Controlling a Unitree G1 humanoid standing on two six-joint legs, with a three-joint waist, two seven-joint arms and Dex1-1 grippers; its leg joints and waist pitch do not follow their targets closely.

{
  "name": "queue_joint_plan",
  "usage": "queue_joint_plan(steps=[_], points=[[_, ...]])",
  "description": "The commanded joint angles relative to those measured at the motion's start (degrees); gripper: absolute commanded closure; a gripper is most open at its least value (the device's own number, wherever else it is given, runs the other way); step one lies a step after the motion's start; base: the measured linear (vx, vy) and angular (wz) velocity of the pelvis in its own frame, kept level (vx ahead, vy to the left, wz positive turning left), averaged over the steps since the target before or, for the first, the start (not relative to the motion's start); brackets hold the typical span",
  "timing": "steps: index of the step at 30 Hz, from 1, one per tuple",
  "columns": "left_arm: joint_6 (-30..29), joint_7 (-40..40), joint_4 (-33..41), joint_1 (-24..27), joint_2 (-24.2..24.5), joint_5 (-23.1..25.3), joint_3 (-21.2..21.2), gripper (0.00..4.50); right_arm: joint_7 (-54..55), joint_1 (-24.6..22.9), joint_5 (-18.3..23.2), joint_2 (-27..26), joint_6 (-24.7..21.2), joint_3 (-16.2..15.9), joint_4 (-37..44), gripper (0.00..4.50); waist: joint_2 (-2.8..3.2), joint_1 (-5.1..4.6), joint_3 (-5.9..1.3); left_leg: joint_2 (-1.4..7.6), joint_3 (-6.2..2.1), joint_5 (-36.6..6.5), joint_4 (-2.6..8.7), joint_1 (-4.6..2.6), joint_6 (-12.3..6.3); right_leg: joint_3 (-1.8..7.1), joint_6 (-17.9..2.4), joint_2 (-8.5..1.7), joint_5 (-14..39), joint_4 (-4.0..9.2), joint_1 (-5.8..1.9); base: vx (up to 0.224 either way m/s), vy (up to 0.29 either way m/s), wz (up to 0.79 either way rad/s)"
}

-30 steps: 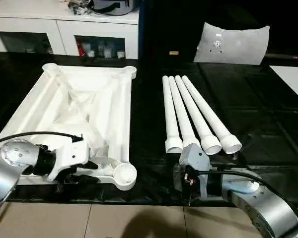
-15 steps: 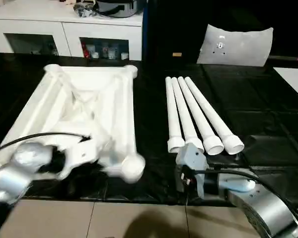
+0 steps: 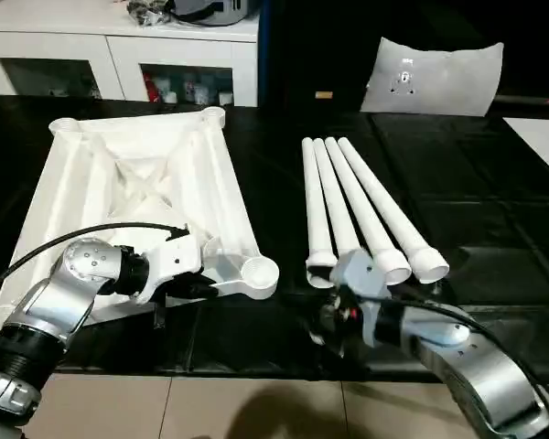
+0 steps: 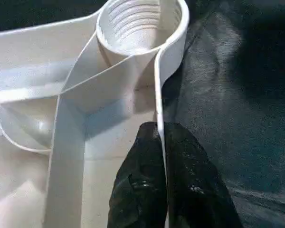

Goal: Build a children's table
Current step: Move table base, then pick table leg

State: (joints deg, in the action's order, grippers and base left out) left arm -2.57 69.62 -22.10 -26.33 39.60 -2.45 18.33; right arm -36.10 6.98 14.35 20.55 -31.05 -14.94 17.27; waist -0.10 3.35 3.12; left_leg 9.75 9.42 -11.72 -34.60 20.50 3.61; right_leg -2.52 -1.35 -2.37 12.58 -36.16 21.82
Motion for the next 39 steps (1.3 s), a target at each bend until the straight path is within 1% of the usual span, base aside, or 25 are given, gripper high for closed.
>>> queue_joint_plan(steps=[1, 2, 3, 4, 5, 8, 10, 11, 12, 13, 14, 15, 16, 18, 19, 20, 21, 22, 24, 26, 28, 29, 34, 38, 39], points=[[-0.71, 2.20, 2.52, -0.12, 0.55, -2.10, -1.26, 4.04, 0.65, 1.16, 1.64, -0.14, -0.42, 1.70, -0.17, 0.00, 1.44, 0.02, -3.36, 3.58, -1.37, -11.23, 4.58, -0.72, 1.56, 3.42, -12.55, -5.67, 4.32, 4.11, -2.45, 0.000, 0.000, 0.00], [-2.57, 2.37, 4.52, 0.49, 0.43, -4.30, -2.79, 3.85, 1.73, 1.42, 0.38, -0.39, 0.48, 1.51, -0.07, 0.00, 1.49, 0.03, -3.38, 3.67, -1.33, -10.94, 4.58, -0.77, 1.78, 3.41, -12.77, -5.68, 3.66, 3.91, -2.38, 0.000, 0.000, 0.00], [-3.88, 2.26, 5.92, 0.85, 0.44, -5.43, -3.65, 3.85, 2.33, 1.74, 0.28, -1.02, 0.54, 1.83, -0.16, 0.00, 1.22, 0.00, -3.41, 3.57, -1.22, -10.42, 4.54, -0.68, 1.75, 3.34, -13.27, -5.59, 2.49, 3.84, -2.41, 0.000, 0.000, 0.00], [-5.04, 1.74, 7.48, 1.30, 0.42, -6.57, -4.70, 3.65, 3.35, 2.20, 0.35, -1.96, 0.18, 2.37, -0.41, 0.00, 1.24, 0.04, -3.42, 3.54, -1.19, -10.18, 4.47, -0.70, 1.71, 3.38, -13.50, -5.63, 2.04, 3.69, -2.42, 0.000, 0.000, 0.00], [-5.65, 1.35, 8.34, 1.52, 0.40, -7.16, -5.32, 3.65, 4.00, 2.56, 0.49, -2.60, -0.14, 2.77, -0.64, 0.00, 1.31, 0.06, -3.36, 3.51, -1.13, -10.04, 4.49, -0.68, 1.62, 3.37, -13.82, -5.69, 2.23, 3.73, -2.32, 0.000, 0.000, 0.00], [-6.58, 0.36, 9.65, 1.92, 0.24, -8.04, -6.46, 3.42, 5.10, 3.18, 0.07, -3.44, -0.32, 3.13, -1.15, 0.00, 1.26, 0.00, -3.13, 3.35, -1.02, -10.82, 4.48, -0.66, 1.58, 3.48, -12.88, -5.59, 5.17, 4.05, -2.36, 0.000, 0.000, 0.00], [-10.96, -3.06, 14.60, 3.60, -0.04, -10.80, -10.04, 3.22, 10.03, 6.44, -2.82, -5.91, -0.38, 3.67, -4.31, 0.00, 0.95, -0.21, -3.17, 3.30, -1.03, -10.53, 4.58, -0.63, 2.04, 3.37, -12.76, -5.57, 6.54, 3.98, -2.24, 0.000, 0.000, 0.00], [-14.57, -5.50, 18.91, 5.26, 0.13, -11.64, -11.98, 3.13, 15.47, 9.88, -4.27, -8.53, -3.68, 4.92, -7.27, 0.00, 1.46, -0.57, -3.14, 3.21, -1.14, -10.70, 4.54, -0.68, 2.76, 3.37, -12.80, -5.52, 7.80, 3.93, -2.06, 0.000, 0.000, 0.00], [-14.57, -5.50, 18.91, 5.26, 0.13, -11.64, -11.98, 3.13, 15.47, 9.88, -4.27, -8.53, -3.68, 4.92, -7.27, 0.00, 1.35, -0.83, -3.11, 3.17, -1.12, -10.85, 4.62, -0.66, 2.91, 3.38, -12.78, -5.37, 8.07, 4.00, -2.10, 0.000, 0.000, 0.00], [-16.22, -6.18, 20.74, 6.10, 0.51, -11.36, -12.21, 2.91, 17.50, 11.53, -4.33, -9.57, -6.18, 5.52, -8.62, 0.00, 1.63, -0.77, -3.07, 3.12, -1.05, -10.98, 4.54, -0.87, 3.04, 3.44, -12.26, -5.25, 8.55, 4.09, -2.02, 0.000, 0.000, 0.00], [-18.47, -8.08, 22.66, 7.11, 0.60, -10.38, -12.65, 2.91, 19.40, 14.26, -4.61, -10.68, -9.22, 5.93, -10.90, 0.00, 1.55, -0.91, -3.05, 3.02, -1.05, -10.90, 4.55, -0.80, 2.97, 3.44, -12.13, -5.10, 8.42, 4.08, -2.00, 0.000, 0.000, 0.00], [-18.47, -8.08, 22.66, 7.11, 0.60, -10.38, -12.65, 2.81, 19.40, 14.26, -4.61, -10.68, -9.22, 5.93, -10.90, 0.00, 1.80, -1.15, -3.11, 2.92, -1.07, -10.85, 4.54, -0.80, 3.18, 3.38, -12.11, -4.97, 7.63, 4.05, -2.08, 0.000, 0.000, 0.00], [-21.06, -10.34, 24.37, 7.79, 0.40, -9.65, -13.12, 2.68, 20.95, 16.88, -5.53, -11.34, -11.74, 5.81, -13.00, 0.00, 1.99, -1.26, -3.29, 2.87, -1.08, -10.12, 4.37, -0.73, 3.53, 3.40, -12.01, -4.93, 6.39, 3.81, -2.23, 0.000, 0.000, 0.00], [-26.34, -16.71, 27.36, 8.29, -2.73, -10.03, -15.00, 2.50, 24.66, 23.73, -6.27, -13.76, -15.42, 7.11, -20.15, 0.00, 2.03, -1.65, -3.28, 2.79, -1.04, -9.38, 4.29, -0.75, 3.90, 3.37, -12.77, -4.88, 5.12, 3.52, -2.16, 0.000, 0.000, 0.00], [-27.87, -18.44, 28.33, 8.33, -4.04, -10.65, -15.48, 2.50, 26.10, 26.29, -6.62, -14.51, -16.22, 7.67, -23.32, 0.00, 1.88, -1.50, -3.43, 2.65, -1.06, -8.60, 4.04, -0.75, 3.98, 3.41, -13.30, -5.08, 5.21, 3.74, -2.39, 0.000, 0.000, 0.00], [-29.18, -20.09, 29.83, 8.69, -4.99, -11.04, -15.48, 2.37, 27.29, 29.29, -7.13, -15.49, -16.07, 8.36, -27.56, 0.00, 2.04, -1.25, -3.38, 2.74, -0.95, -8.18, 4.00, -0.71, 3.94, 3.51, -13.26, -5.19, 4.85, 3.83, -2.30, 0.000, 0.000, 0.00], [-29.23, -20.23, 29.99, 8.75, -5.06, -10.98, -15.41, 2.37, 27.37, 29.66, -7.16, -15.59, -15.93, 8.41, -28.12, 0.00, 1.93, -1.21, -3.34, 2.77, -0.96, -7.54, 4.07, -0.41, 3.78, 3.45, -12.87, -5.00, 3.98, 3.67, -2.40, 0.000, 0.000, 0.00], [-29.53, -20.99, 30.88, 9.25, -5.25, -10.49, -14.90, 2.25, 27.65, 32.11, -7.06, -16.32, -14.51, 8.77, -32.04, 0.00, 1.92, -1.16, -3.40, 2.74, -0.93, -6.85, 4.08, -0.36, 3.69, 3.37, -12.35, -4.83, 2.45, 3.60, -2.48, 0.000, 0.000, 0.00], [-30.22, -21.47, 31.53, 9.49, -5.33, -10.51, -14.73, 2.17, 27.89, 33.15, -7.04, -16.66, -14.20, 9.06, -33.65, 0.00, 1.75, -1.20, -3.45, 2.68, -0.87, -6.18, 4.02, -0.34, 3.51, 3.35, -12.10, -4.74, 0.92, 3.51, -2.52, 0.000, 0.000, 0.00], [-32.17, -22.16, 33.12, 10.12, -5.37, -10.75, -14.31, 2.08, 28.51, 36.10, -6.55, -17.91, -13.84, 10.13, -39.27, 0.00, 1.85, -1.19, -3.59, 2.68, -0.87, -5.43, 3.97, -0.26, 3.46, 3.27, -12.24, -4.82, -0.67, 3.32, -2.67, 0.000, 0.000, 0.00], [-32.56, -22.16, 33.43, 10.24, -5.38, -10.85, -14.20, 1.98, 28.58, 36.70, -6.16, -18.27, -14.03, 10.55, -40.57, 0.00, 1.90, -1.15, -3.62, 2.68, -0.85, -5.38, 3.96, -0.30, 3.41, 3.23, -12.26, -4.77, -0.96, 3.31, -2.67, 0.000, 0.000, 0.00], [-33.32, -22.06, 34.23, 10.54, -5.22, -10.72, -13.87, 1.98, 28.92, 37.68, -6.08, -18.79, -14.25, 10.94, -42.93, 0.00, 1.73, -1.20, -3.67, 2.67, -0.76, -5.10, 3.93, -0.31, 3.25, 3.24, -12.16, -4.72, -1.56, 3.25, -2.65, 0.000, 0.000, 0.00], [-35.34, -22.70, 35.90, 11.30, -5.08, -10.55, -13.63, 1.98, 28.98, 39.76, -6.46, -19.96, -14.44, 10.95, -48.65, 0.00, 1.77, -1.12, -3.43, 2.76, -0.76, -6.66, 4.06, -0.36, 3.34, 3.26, -12.11, -4.95, 1.70, 3.52, -2.52, 0.000, 0.000, 0.00], [-37.17, -24.00, 36.88, 11.86, -4.48, -10.73, -13.71, 1.98, 28.98, 41.56, -7.23, -20.93, -14.39, 10.30, -53.81, 0.00, 1.32, -1.30, -3.41, 2.75, -0.70, -6.99, 4.09, -0.30, 3.30, 3.26, -12.01, -4.98, 3.35, 3.60, -2.46, 0.000, 0.000, 0.00], [-37.50, -24.18, 37.14, 12.04, -4.33, -10.74, -13.72, 1.98, 29.26, 41.87, -7.36, -21.12, -14.41, 10.38, -54.87, 0.00, 1.49, -1.22, -3.38, 2.76, -0.71, -6.93, 4.08, -0.29, 3.27, 3.25, -11.89, -5.02, 3.75, 3.62, -2.41, 0.000, 0.000, 0.00]])
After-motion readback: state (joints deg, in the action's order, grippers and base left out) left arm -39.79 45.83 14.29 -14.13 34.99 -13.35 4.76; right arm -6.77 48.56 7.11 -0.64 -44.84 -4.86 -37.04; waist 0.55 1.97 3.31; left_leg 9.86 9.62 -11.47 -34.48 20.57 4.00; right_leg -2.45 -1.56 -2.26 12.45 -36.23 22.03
